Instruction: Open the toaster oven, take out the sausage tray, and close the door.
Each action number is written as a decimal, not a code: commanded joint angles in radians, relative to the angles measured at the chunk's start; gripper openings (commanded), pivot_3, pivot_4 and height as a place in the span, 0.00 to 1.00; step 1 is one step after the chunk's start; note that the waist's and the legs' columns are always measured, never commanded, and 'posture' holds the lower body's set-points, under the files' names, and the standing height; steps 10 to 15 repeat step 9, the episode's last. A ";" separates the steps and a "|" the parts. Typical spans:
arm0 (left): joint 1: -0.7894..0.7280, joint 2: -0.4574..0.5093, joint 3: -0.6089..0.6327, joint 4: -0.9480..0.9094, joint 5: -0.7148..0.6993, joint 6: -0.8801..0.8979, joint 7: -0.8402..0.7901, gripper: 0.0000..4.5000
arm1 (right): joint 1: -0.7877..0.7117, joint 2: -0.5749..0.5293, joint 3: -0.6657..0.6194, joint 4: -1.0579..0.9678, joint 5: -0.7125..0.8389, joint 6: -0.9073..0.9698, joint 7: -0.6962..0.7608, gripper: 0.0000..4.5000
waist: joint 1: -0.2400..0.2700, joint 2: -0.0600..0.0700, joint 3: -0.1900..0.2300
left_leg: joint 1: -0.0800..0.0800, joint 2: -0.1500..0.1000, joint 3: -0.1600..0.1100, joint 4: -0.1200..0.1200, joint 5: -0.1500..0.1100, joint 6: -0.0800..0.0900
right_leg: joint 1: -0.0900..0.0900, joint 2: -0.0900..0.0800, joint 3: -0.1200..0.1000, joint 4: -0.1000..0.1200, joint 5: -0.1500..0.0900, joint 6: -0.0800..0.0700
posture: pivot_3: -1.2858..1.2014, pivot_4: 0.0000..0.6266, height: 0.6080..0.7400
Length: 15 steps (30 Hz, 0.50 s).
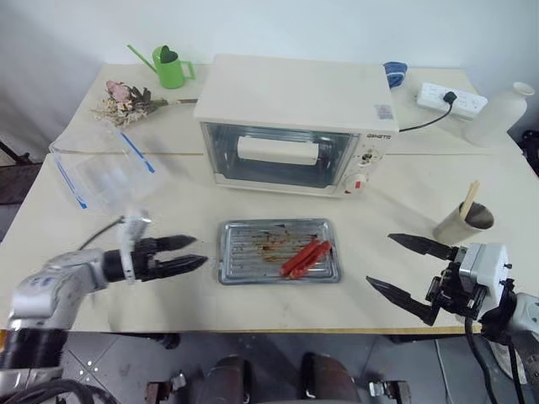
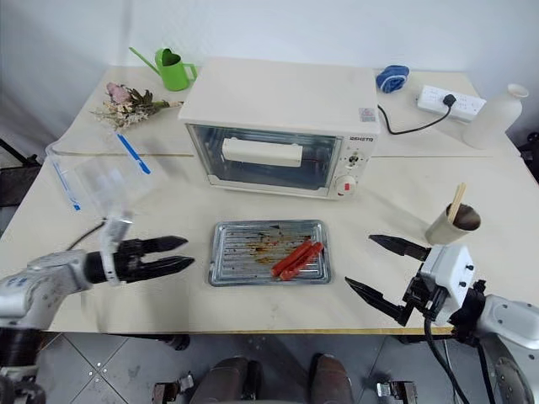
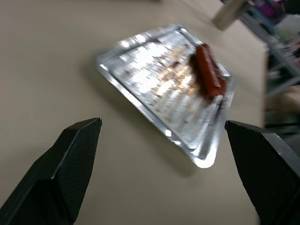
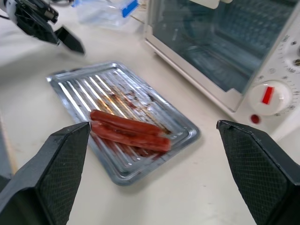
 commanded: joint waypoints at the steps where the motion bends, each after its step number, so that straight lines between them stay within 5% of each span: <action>1: 0.101 0.013 0.098 -0.037 0.111 -0.365 -0.084 1.00 | -0.014 -0.042 -0.016 0.031 0.039 0.005 0.075 1.00 | -0.001 0.000 0.000 | 0.000 0.000 0.000 0.000 -0.001 0.000 | 0.000 0.000 0.000 -0.001 0.000 0.000 | 0.52 0.24 1.00; 5: 0.129 0.031 0.136 0.007 0.125 -0.481 -0.132 1.00 | -0.053 -0.063 0.003 0.078 0.026 -0.016 0.130 1.00 | 0.001 0.000 0.000 | -0.001 0.000 -0.001 -0.001 -0.001 0.000 | 0.000 -0.009 0.000 -0.006 0.000 0.000 | 0.52 0.24 1.00; 15: 0.109 0.025 0.144 0.006 0.104 -0.447 -0.106 1.00 | -0.093 -0.056 0.034 0.124 -0.010 -0.053 0.161 1.00 | -0.001 0.000 0.000 | -0.001 -0.002 0.000 -0.001 -0.001 0.001 | 0.000 -0.010 -0.004 -0.005 0.000 0.000 | 0.52 0.24 1.00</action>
